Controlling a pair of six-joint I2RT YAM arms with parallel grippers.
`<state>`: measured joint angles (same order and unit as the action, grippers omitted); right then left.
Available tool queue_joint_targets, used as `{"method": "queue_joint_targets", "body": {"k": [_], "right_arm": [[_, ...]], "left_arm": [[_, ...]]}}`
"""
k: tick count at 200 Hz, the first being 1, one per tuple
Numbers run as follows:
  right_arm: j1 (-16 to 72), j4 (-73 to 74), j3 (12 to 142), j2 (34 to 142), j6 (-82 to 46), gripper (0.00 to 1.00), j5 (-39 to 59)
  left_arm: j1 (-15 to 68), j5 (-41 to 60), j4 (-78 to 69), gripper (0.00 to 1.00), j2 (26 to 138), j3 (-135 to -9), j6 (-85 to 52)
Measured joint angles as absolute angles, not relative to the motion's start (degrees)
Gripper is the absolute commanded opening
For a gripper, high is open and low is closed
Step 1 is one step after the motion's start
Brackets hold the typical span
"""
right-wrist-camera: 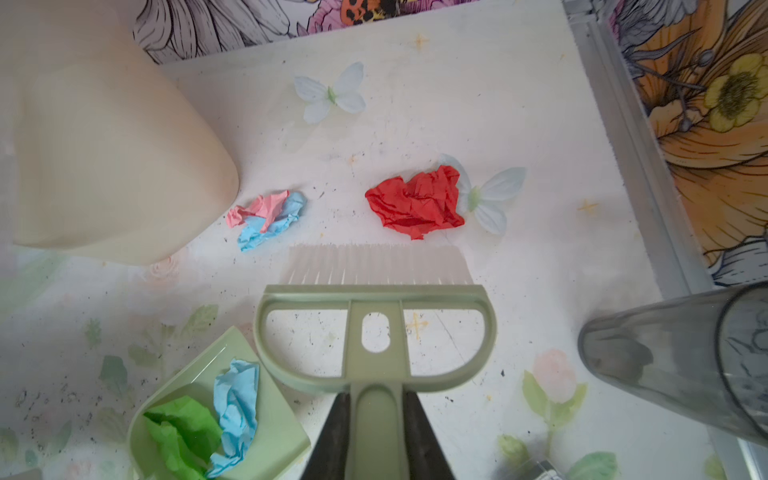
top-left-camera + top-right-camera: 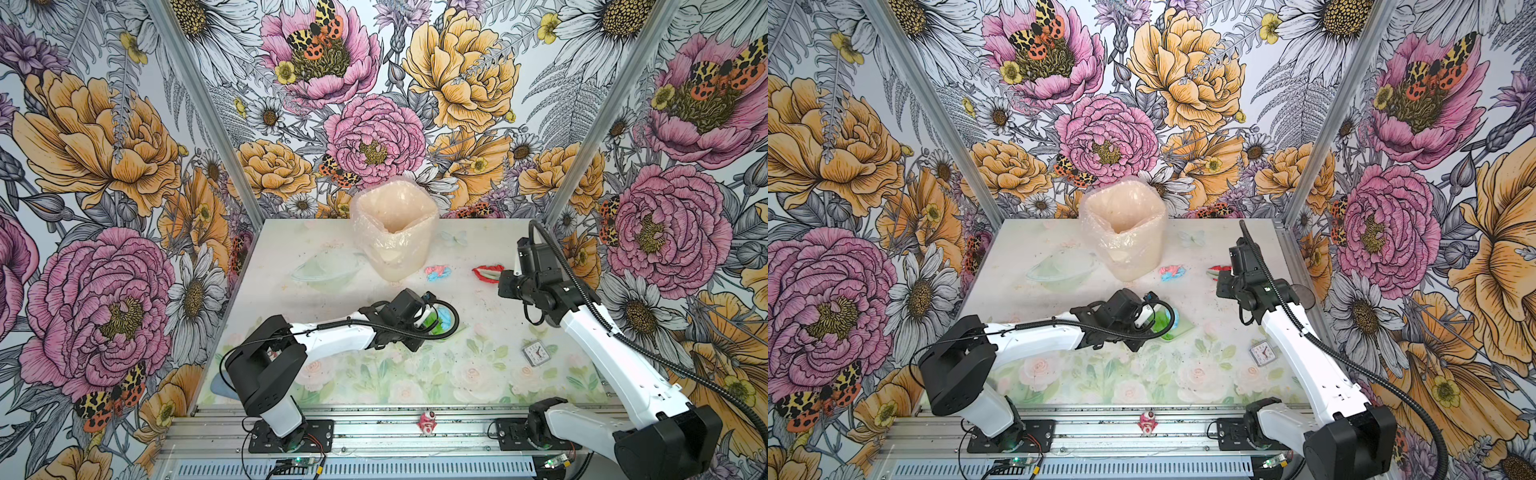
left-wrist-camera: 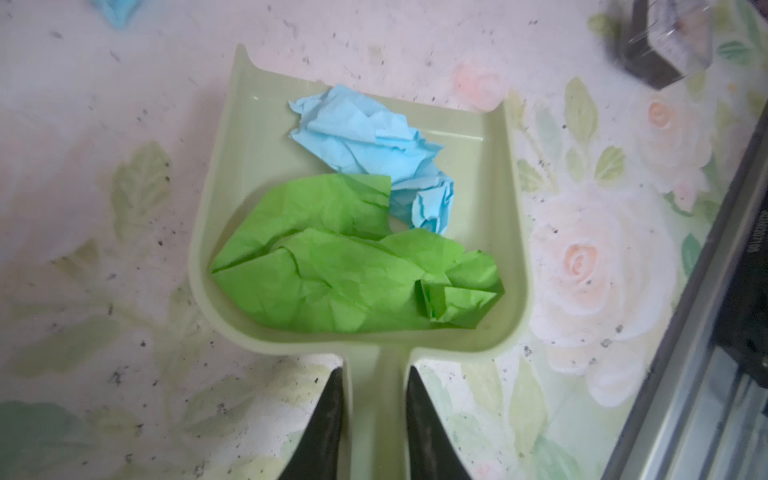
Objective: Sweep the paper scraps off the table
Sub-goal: 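Lift the dustpan over the bin while the right brush moves toward the red scrap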
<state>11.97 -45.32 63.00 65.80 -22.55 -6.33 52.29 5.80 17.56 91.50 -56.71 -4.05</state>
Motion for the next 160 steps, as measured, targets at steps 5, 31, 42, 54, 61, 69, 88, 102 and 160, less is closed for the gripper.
{"method": "queue_joint_targets", "body": {"k": [5, 31, 42, 54, 61, 69, 88, 102, 160], "right_arm": [[11.3, -45.2, 63.1, 65.7, -22.5, 0.00, -6.2], [8.4, -45.3, 63.2, 65.6, -22.4, 0.00, -5.5], [7.4, -45.4, 63.2, 65.6, -22.5, 0.00, -5.0], [6.5, -45.5, 63.2, 65.5, -22.5, 0.00, -4.3], [6.1, -45.5, 63.2, 65.5, -22.4, 0.00, -4.0], [5.7, -45.5, 63.2, 65.4, -22.4, 0.00, -3.6], [5.1, -45.5, 63.2, 65.3, -22.4, 0.00, -2.6], [4.9, -45.6, 63.2, 65.3, -22.4, 0.00, -1.7], [4.9, -45.6, 63.2, 66.8, -21.7, 0.00, -0.1]], "left_arm": [[52.3, 5.6, 18.3, 0.00, 90.7, -57.5, -3.9], [52.3, 4.7, 21.4, 0.00, 86.1, -61.4, -2.3], [52.2, 4.4, 23.1, 0.00, 84.6, -63.3, -1.5], [51.9, 4.3, 25.0, 0.00, 83.6, -65.8, -0.8], [51.7, 4.3, 26.2, 0.00, 83.2, -67.3, -0.4], [51.2, 4.3, 27.5, 0.00, 82.8, -69.1, 0.3], [49.4, 4.3, 31.0, 0.00, 82.6, -74.4, 1.9], [47.8, 4.3, 33.6, 0.00, 82.6, -78.5, 3.2], [40.9, 4.1, 40.4, 0.00, 85.9, -95.7, 7.5]]}}
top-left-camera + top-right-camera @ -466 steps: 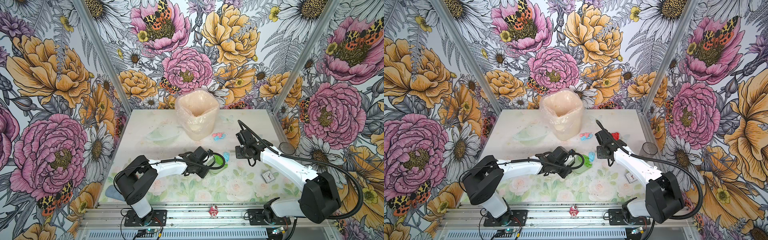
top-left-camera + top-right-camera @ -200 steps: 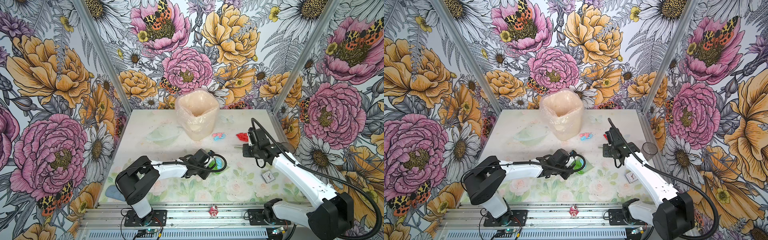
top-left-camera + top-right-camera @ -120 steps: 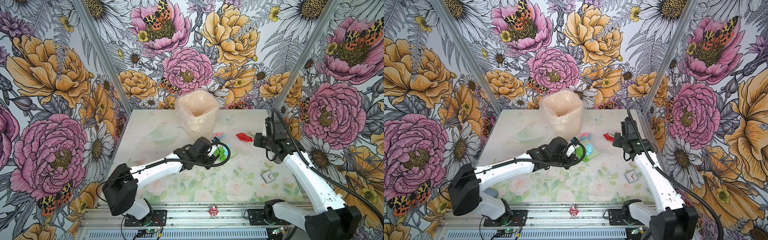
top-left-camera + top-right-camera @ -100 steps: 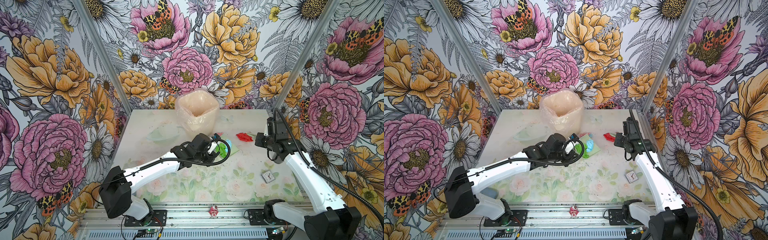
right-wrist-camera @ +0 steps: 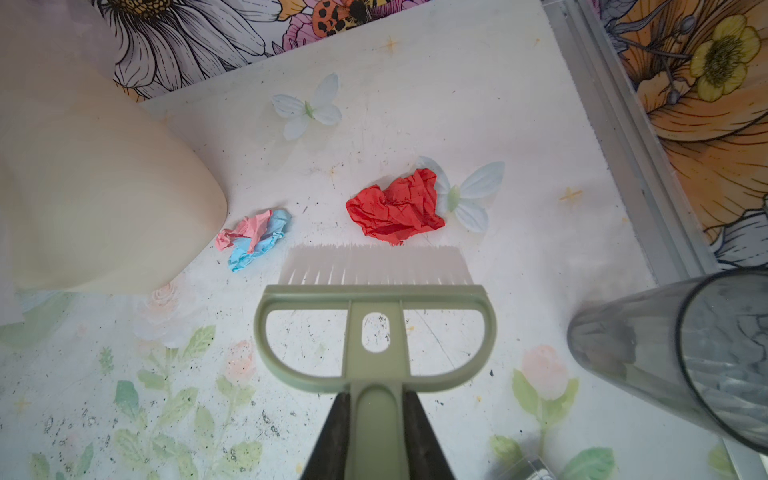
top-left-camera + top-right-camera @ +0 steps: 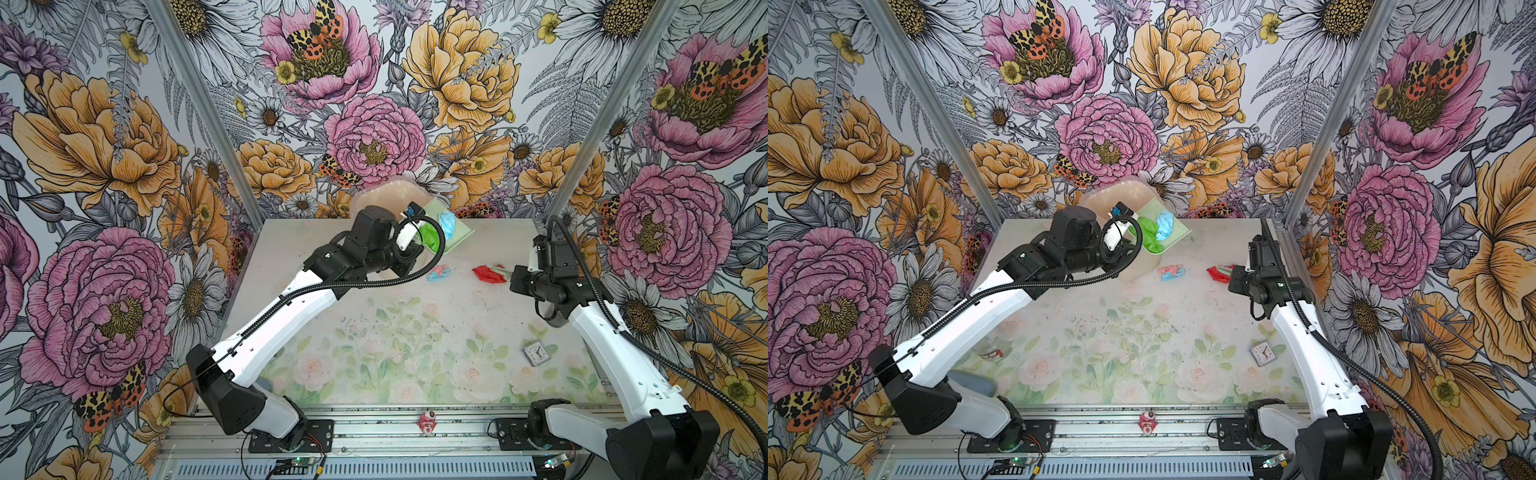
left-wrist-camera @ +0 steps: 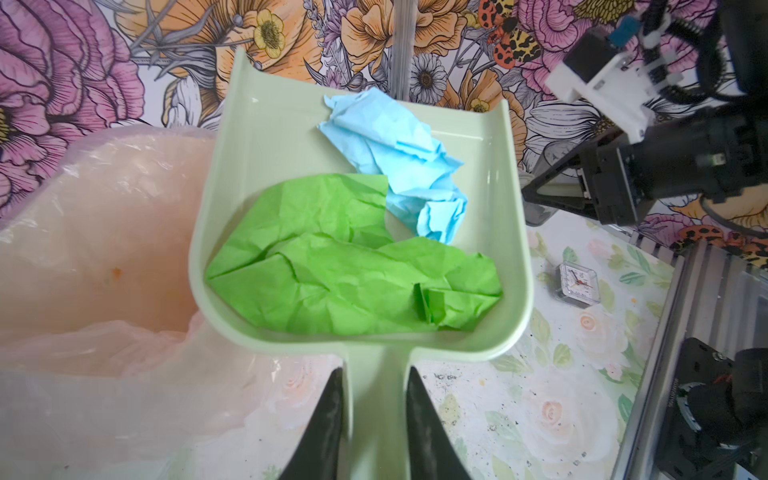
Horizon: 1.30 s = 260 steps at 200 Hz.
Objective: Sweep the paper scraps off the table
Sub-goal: 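Lift the dustpan over the bin while the right brush moves toward the red scrap, then tip the dustpan with the left gripper to empty scraps into the bin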
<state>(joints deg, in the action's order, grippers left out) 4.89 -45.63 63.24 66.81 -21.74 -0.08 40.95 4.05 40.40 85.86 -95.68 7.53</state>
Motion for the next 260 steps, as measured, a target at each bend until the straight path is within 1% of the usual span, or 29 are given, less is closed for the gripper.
{"method": "queue_joint_targets", "body": {"k": [56, 106, 157, 260], "right_arm": [[4.9, -45.6, 63.3, 67.6, -21.4, 0.00, 1.0], [4.9, -45.6, 63.3, 67.6, -21.4, 0.00, 1.4], [4.9, -45.5, 63.2, 67.3, -21.6, 0.00, 1.6], [4.9, -45.4, 62.3, 66.4, -23.1, 0.00, 1.8]], "left_arm": [[35.1, 0.4, 45.2, 0.00, 97.6, -110.0, 10.6], [30.4, -2.5, 48.4, 0.00, 104.5, -118.5, 14.2], [29.6, -14.9, 50.8, 0.00, 109.0, -122.5, 21.8], [30.3, -35.2, 52.5, 0.00, 114.3, -127.6, 40.2]]}}
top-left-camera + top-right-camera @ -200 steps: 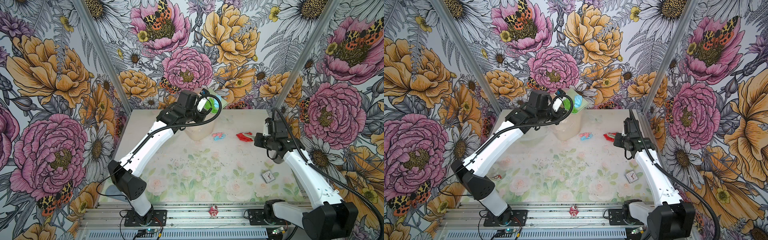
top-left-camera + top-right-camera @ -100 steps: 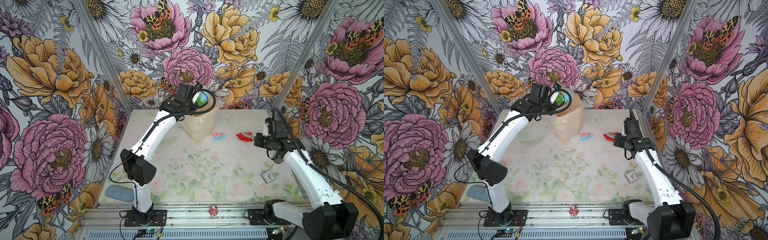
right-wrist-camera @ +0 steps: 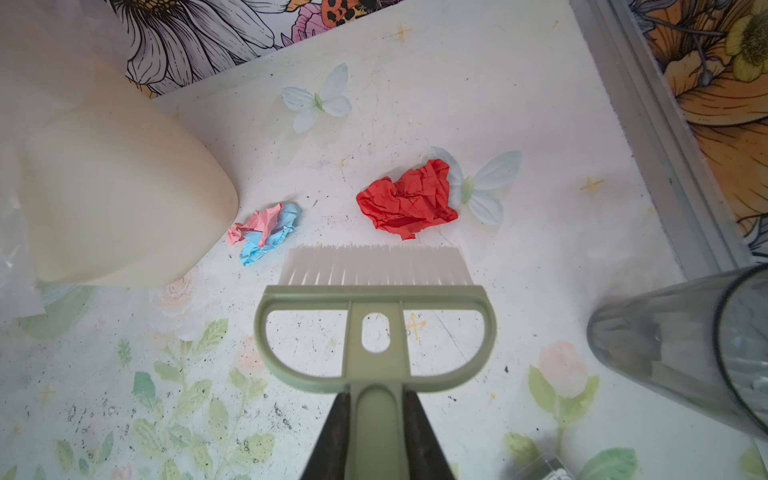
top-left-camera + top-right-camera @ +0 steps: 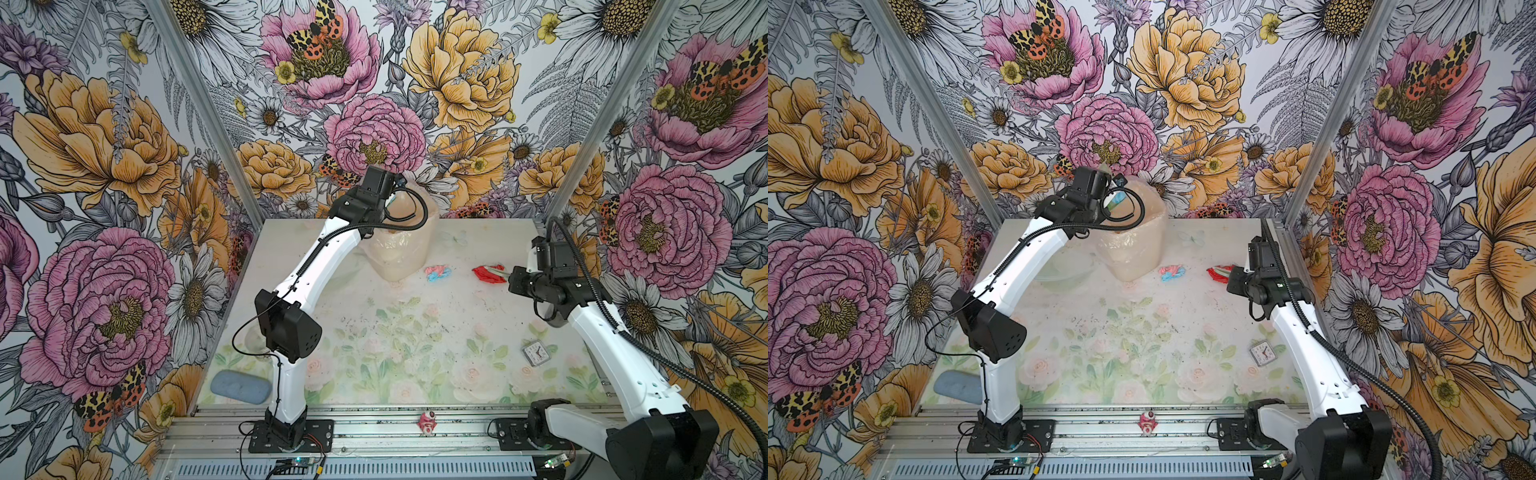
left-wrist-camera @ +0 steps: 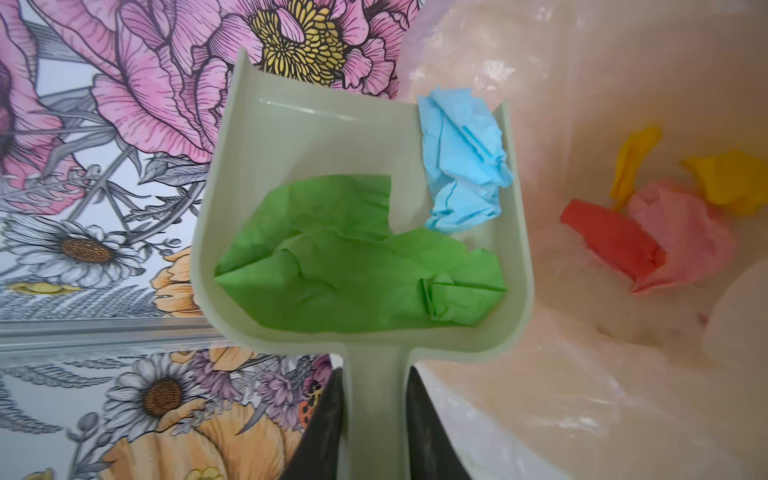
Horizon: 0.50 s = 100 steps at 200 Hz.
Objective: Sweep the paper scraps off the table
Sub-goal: 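Tip the dustpan with the left gripper to empty scraps into the bin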
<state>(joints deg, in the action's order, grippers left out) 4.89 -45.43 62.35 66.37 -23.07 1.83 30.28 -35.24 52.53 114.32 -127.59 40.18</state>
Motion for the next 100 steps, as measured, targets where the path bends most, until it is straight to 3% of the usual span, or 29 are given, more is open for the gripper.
{"method": "queue_joint_targets", "body": {"k": [100], "right_arm": [[4.9, -45.1, 60.5, 63.2, -23.1, 0.00, 1.8]], "left_arm": [[32.1, -41.5, 52.5, 0.00, 115.3, -128.2, 54.9]]}}
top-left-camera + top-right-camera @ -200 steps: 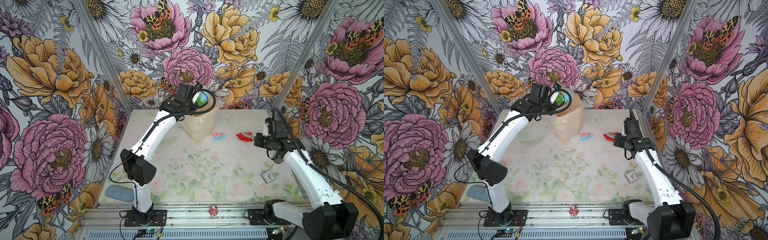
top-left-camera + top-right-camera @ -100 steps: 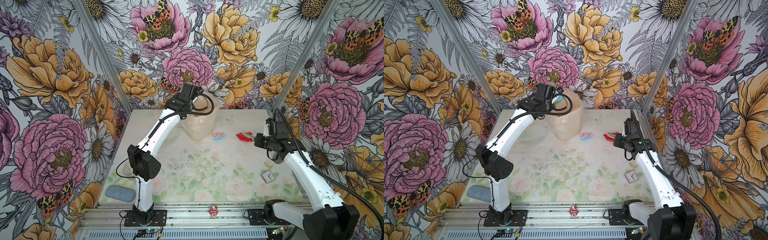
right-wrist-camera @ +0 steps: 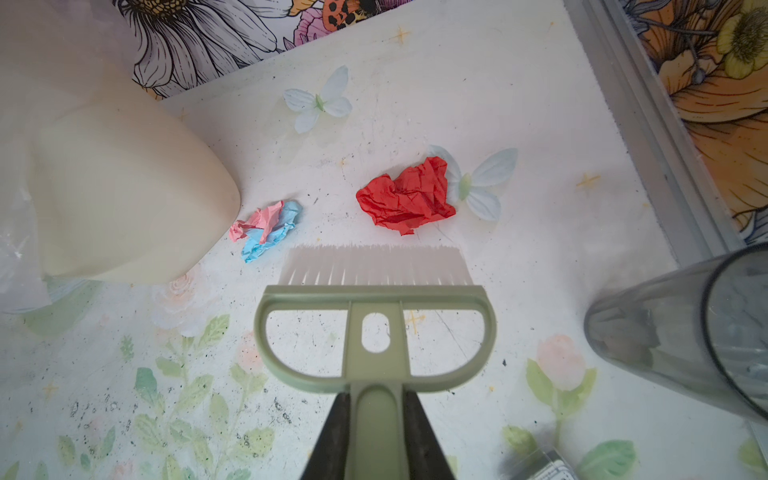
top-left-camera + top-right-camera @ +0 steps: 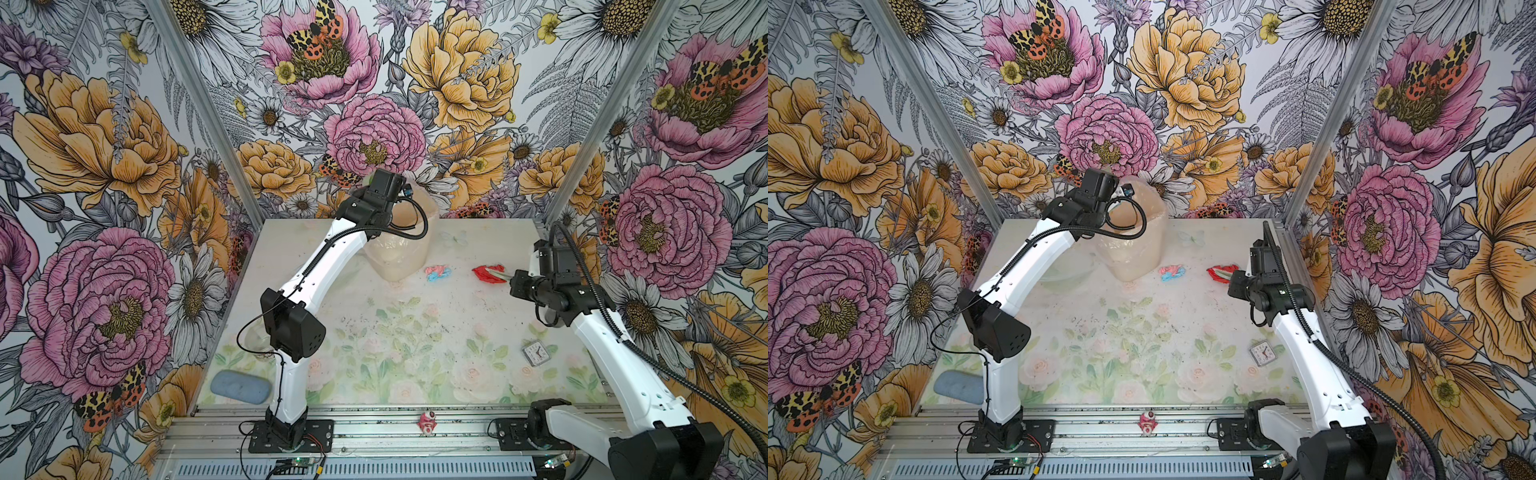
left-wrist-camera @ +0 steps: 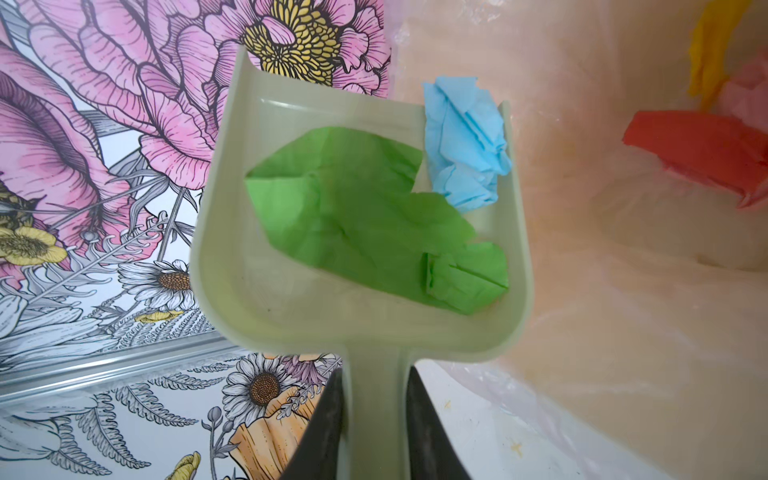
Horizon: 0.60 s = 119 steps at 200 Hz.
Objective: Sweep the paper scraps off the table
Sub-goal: 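Tip the dustpan with the left gripper to empty scraps into the bin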
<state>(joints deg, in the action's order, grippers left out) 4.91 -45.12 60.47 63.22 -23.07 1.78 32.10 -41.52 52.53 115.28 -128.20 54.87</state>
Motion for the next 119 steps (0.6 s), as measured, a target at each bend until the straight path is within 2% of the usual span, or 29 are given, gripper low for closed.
{"method": "queue_joint_targets", "body": {"k": [119], "right_arm": [[4.9, -44.9, 60.5, 63.0, -22.8, 0.00, 2.3]], "left_arm": [[32.2, -44.4, 52.5, 0.00, 116.1, -131.8, 67.2]]}}
